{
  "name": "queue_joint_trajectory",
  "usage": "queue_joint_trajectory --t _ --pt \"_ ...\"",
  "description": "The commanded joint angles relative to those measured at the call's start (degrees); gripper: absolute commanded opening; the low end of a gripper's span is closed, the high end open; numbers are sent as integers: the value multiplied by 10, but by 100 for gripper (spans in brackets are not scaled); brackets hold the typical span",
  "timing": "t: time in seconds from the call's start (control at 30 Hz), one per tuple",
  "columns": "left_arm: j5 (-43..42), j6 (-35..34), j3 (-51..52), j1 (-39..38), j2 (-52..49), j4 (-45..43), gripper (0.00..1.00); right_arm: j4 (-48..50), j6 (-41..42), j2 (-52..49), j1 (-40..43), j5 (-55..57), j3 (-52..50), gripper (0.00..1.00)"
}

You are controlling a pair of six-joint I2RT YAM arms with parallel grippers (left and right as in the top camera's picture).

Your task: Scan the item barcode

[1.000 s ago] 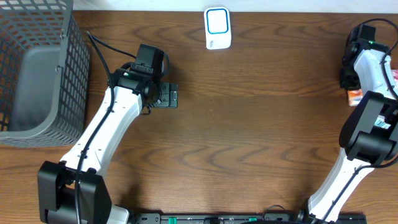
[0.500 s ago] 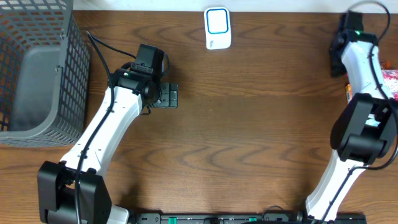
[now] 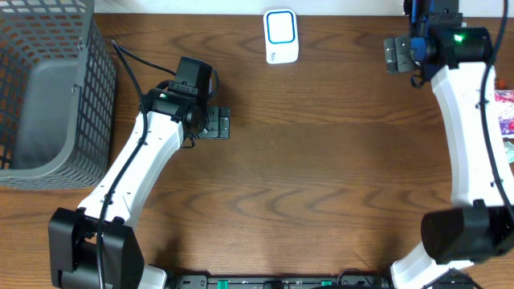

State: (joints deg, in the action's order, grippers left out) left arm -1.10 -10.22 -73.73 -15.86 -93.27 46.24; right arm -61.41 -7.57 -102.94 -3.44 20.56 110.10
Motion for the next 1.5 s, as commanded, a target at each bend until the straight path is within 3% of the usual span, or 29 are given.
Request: queue_joint_trajectory --t 0.0,0.17,0.3,0.73,0.9,1.47 --pt "7 8 -2 -1 -3 2 98 -30 21 44 -3 -93 7 99" --pt "7 8 -2 -1 -3 2 98 -75 45 97 -3 -101 -11 99" --pt "7 8 -2 -1 -3 2 98 -55 57 152 -4 -116 -66 99" --pt "7 8 -2 -1 -3 2 98 196 120 412 -4 -203 -454 99" --pt "7 8 -2 -1 -3 2 98 274 165 459 -4 -203 -550 99" --pt "7 8 -2 -1 -3 2 98 273 178 452 -3 -203 -598 99"
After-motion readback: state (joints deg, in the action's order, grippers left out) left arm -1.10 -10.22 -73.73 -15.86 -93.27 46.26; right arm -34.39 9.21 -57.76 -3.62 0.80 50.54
